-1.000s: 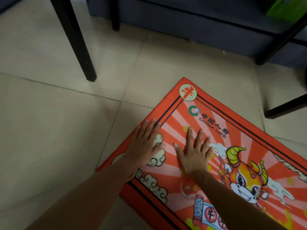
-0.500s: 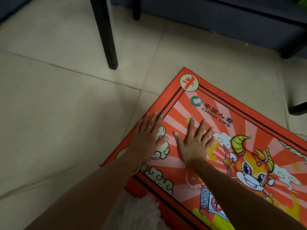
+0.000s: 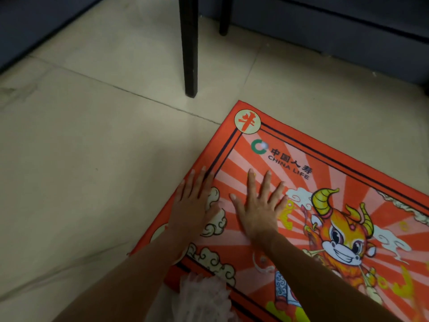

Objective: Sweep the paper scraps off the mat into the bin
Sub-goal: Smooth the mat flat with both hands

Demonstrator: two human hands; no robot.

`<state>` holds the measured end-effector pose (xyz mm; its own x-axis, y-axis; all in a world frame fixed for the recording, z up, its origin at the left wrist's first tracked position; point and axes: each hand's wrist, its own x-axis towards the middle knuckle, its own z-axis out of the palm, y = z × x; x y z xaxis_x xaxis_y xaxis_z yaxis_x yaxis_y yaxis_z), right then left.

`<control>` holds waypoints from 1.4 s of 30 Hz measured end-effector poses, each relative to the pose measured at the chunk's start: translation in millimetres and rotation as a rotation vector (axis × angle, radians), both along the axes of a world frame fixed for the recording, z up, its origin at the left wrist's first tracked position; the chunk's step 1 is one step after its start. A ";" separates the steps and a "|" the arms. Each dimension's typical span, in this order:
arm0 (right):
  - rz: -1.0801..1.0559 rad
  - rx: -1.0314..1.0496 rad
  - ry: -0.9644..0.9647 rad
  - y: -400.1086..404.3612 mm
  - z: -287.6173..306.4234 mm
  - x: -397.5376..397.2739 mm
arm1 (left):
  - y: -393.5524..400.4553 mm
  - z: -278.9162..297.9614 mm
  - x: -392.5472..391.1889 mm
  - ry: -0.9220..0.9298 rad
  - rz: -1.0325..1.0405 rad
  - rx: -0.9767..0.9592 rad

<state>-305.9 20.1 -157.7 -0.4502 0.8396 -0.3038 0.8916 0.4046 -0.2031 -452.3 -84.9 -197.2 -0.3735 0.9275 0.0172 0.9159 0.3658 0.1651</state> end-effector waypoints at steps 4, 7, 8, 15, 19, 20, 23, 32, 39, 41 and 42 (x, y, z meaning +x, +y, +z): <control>0.057 0.010 -0.004 -15.8 -1.0 -16.5 | -24.4 4.3 -9.8 -0.016 0.064 -0.044; 0.099 0.015 0.003 -29.3 -2.0 -29.5 | -43.5 7.6 -17.0 -0.032 0.110 -0.061; 0.108 0.017 0.006 -33.5 -1.9 -33.3 | -49.6 8.5 -19.0 -0.035 0.124 -0.066; 0.182 -0.011 0.011 -47.4 -0.6 -56.7 | -75.3 11.3 -31.6 -0.050 0.208 -0.062; 0.195 -0.012 0.008 -44.8 -1.1 -62.3 | -74.9 11.2 -34.0 -0.058 0.231 -0.055; 0.194 -0.013 0.011 -44.3 -1.2 -63.1 | -74.9 10.8 -34.3 -0.054 0.234 -0.055; 0.186 -0.018 0.020 -42.9 -1.8 -65.4 | -74.1 7.9 -37.8 -0.060 0.232 -0.057; 0.158 -0.008 0.056 -36.1 -4.0 -70.5 | -61.8 9.6 -43.7 -0.069 0.220 -0.071; 0.044 0.088 0.104 -11.7 -2.3 -52.8 | -24.7 14.2 -27.9 -0.112 0.184 0.002; -0.062 0.113 0.085 15.0 -4.9 -34.2 | -5.1 12.8 -21.8 -0.091 0.114 -0.005; -0.117 0.124 0.070 29.8 -6.4 -23.2 | 5.4 13.5 -19.4 -0.080 0.080 -0.012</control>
